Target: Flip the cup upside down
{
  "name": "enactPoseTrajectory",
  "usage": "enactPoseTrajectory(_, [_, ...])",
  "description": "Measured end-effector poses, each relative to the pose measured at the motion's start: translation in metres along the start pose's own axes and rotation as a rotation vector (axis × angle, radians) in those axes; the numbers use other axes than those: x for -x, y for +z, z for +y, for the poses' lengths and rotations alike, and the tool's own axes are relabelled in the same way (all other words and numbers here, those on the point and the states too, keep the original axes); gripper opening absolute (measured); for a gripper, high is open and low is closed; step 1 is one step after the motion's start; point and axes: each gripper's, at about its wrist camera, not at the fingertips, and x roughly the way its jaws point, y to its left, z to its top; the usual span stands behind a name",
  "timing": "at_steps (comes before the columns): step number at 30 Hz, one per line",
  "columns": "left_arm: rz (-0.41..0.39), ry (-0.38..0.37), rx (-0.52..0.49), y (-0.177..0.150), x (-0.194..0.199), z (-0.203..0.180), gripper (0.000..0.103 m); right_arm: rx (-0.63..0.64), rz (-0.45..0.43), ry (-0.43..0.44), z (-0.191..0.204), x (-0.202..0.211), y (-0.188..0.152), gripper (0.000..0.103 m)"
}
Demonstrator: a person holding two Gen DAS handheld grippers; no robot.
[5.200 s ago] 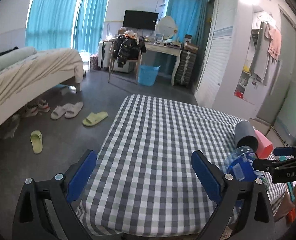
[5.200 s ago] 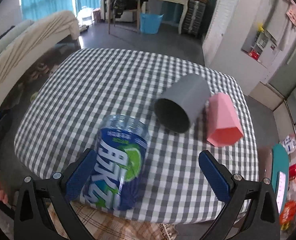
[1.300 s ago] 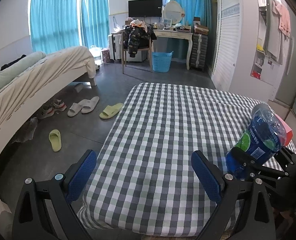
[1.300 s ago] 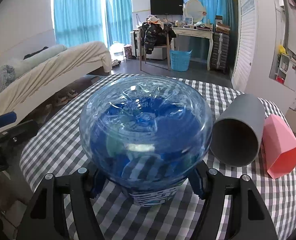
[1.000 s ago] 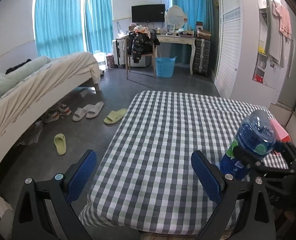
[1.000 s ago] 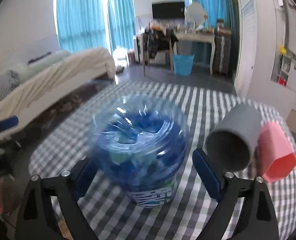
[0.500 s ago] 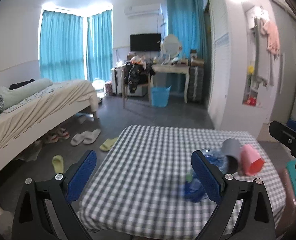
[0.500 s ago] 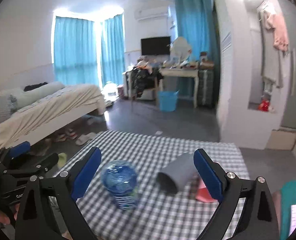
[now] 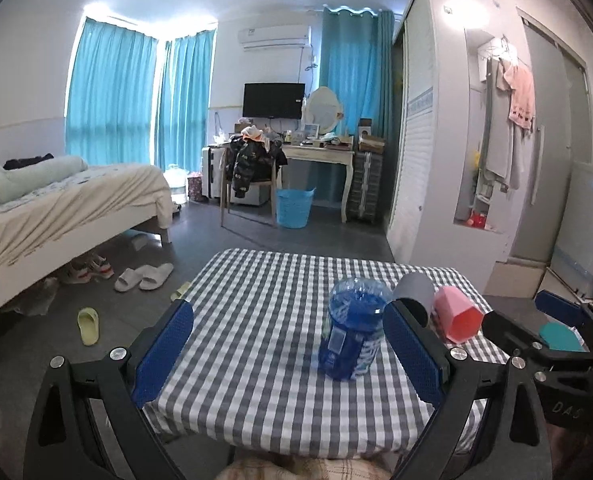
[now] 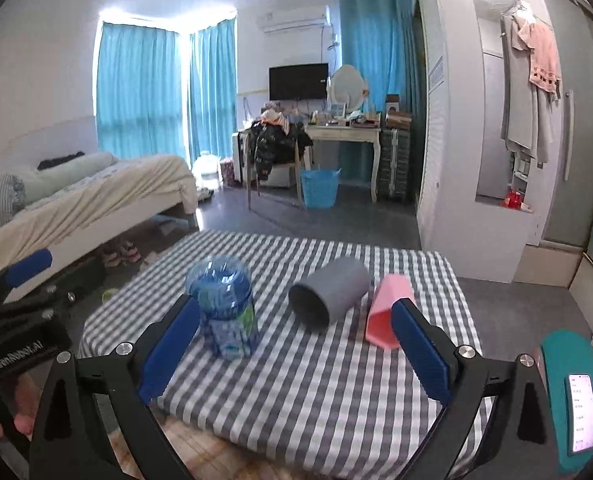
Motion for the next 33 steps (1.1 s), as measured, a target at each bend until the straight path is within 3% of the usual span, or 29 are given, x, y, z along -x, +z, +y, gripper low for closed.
enactPoseTrajectory(9, [0.018, -0.014, -0.022, -0.021, 0.004, 0.007, 0.103, -0.009, 0.029, -0.015, 0.013, 0.001, -0.030, 0.103])
enactPoseTrajectory(20, [0.061, 0.012, -0.028, -0.029, -0.001, 0.016, 0.103, 0.004, 0.028, -0.065, 0.019, 0.003, -0.027, 0.103])
enactPoseTrajectory(33, [0.045, 0.034, -0.042, -0.026, 0.001, 0.021, 0.103, 0.018, 0.031, -0.064, 0.027, -0.003, -0.024, 0.103])
